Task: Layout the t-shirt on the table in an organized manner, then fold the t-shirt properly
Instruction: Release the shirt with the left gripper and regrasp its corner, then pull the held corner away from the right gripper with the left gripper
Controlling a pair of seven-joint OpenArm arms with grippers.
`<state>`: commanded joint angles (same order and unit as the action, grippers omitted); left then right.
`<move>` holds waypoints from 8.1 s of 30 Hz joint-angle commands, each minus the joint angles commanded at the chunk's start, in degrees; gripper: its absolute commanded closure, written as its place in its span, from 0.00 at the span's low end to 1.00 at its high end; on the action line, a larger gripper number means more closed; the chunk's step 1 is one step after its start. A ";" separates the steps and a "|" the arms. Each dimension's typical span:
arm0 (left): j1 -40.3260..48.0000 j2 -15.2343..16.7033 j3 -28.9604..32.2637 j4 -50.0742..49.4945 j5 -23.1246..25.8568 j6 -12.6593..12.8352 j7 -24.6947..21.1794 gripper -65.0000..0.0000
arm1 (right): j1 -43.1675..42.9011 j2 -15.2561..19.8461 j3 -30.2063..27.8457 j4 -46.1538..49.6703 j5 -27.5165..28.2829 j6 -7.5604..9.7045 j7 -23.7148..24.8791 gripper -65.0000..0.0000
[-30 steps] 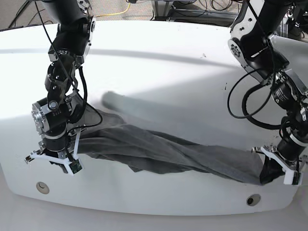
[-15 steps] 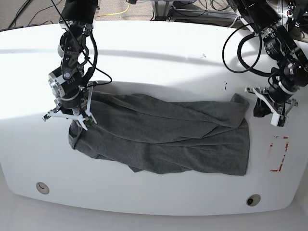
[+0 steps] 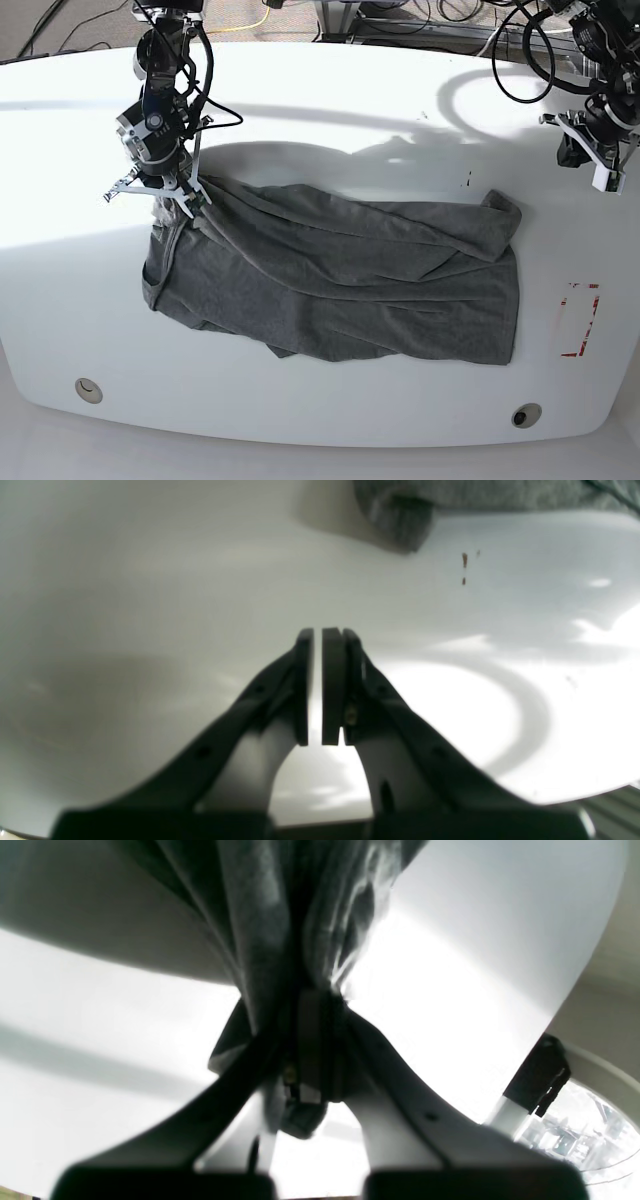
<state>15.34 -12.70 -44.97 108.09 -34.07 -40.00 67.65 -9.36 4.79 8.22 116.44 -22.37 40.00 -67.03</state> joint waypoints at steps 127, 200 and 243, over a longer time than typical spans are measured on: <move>-8.62 -8.79 11.87 -13.10 -0.18 0.00 3.34 0.60 | 0.79 -2.37 -0.79 0.00 -0.44 0.00 1.67 1.00; -14.33 -2.73 11.60 -21.80 4.31 0.48 -6.77 0.50 | 0.97 -2.37 -1.14 0.00 -0.09 0.00 1.85 1.00; -20.57 -2.99 15.03 -25.41 4.31 0.48 -7.03 0.96 | 2.37 -2.37 -0.79 0.00 0.00 0.00 1.85 1.00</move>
<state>-5.23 -15.69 -29.93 82.68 -29.76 -39.52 60.62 -6.99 2.42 7.43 116.44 -22.37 40.00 -65.19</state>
